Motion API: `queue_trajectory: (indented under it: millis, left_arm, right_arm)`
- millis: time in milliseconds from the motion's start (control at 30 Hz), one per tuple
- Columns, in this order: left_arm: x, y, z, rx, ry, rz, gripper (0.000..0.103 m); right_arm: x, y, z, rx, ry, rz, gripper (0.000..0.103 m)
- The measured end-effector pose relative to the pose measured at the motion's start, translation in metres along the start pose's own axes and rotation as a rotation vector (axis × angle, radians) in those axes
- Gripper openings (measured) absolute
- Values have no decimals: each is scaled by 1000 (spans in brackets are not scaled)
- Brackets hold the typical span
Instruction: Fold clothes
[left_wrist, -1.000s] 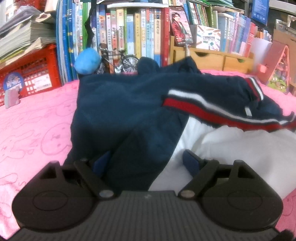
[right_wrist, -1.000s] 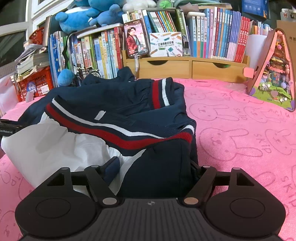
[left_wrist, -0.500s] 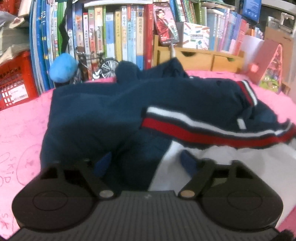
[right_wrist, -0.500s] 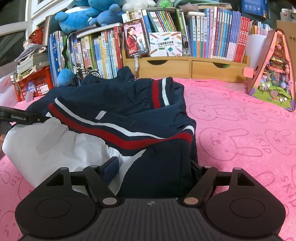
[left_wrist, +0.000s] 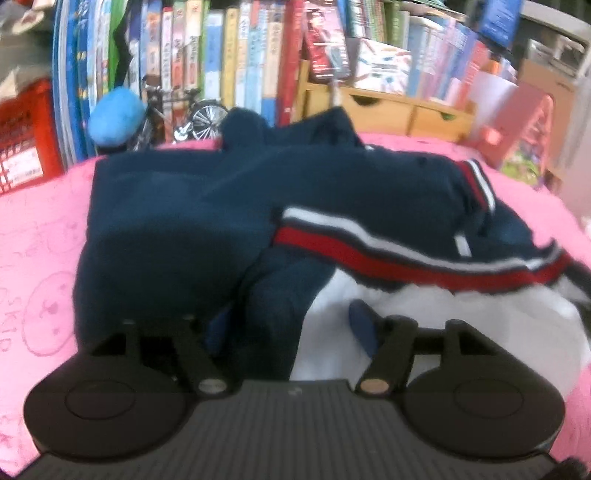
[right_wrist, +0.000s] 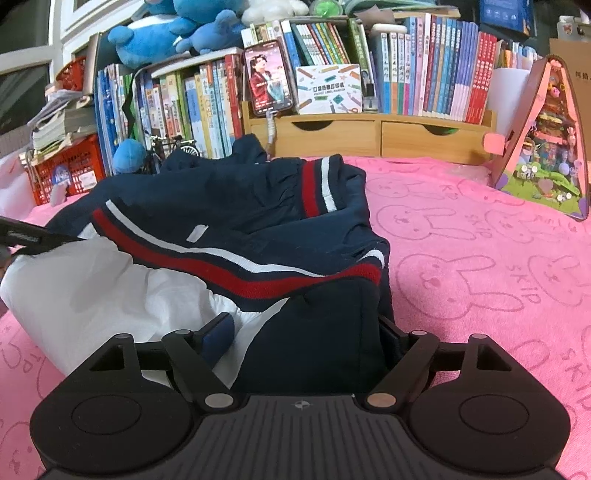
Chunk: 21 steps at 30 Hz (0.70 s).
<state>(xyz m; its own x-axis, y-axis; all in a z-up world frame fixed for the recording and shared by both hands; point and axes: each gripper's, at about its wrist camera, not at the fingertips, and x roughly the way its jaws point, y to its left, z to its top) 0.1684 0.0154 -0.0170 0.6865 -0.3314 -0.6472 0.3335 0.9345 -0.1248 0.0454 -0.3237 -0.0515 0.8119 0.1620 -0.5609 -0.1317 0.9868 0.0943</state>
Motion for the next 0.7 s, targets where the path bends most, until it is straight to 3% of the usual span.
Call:
queue_trajectory:
  millis: [33, 100, 200, 300, 367, 467, 567, 700]
  left_arm:
    - [-3, -2, -1, -4, -5, -6, 30]
    - [-14, -8, -5, 16, -25, -1, 16]
    - [-34, -13, -11, 61, -77, 14, 10]
    - [-60, -8, -12, 23, -152, -5, 8]
    - [-77, -6, -9, 13, -209, -11, 7]
    - [-105, -5, 6, 38, -324, 34, 7]
    - [-114, 11, 35, 46, -418, 129, 7]
    - [-74, 34, 65, 41, -389, 243, 8]
  right_arm:
    - [-3, -1, -1, 14, -13, -4, 78]
    - [-12, -5, -4, 56, -21, 17, 60]
    - [-23, -13, -4, 113, -25, 62, 45]
    - [-33, -14, 10, 136, -60, 98, 26]
    - [-42, -12, 22, 133, -99, 116, 22]
    - [-53, 6, 58, 23, -194, 108, 21]
    - [-50, 27, 106, -121, -287, 81, 21]
    - [3, 47, 163, -214, -312, 25, 24]
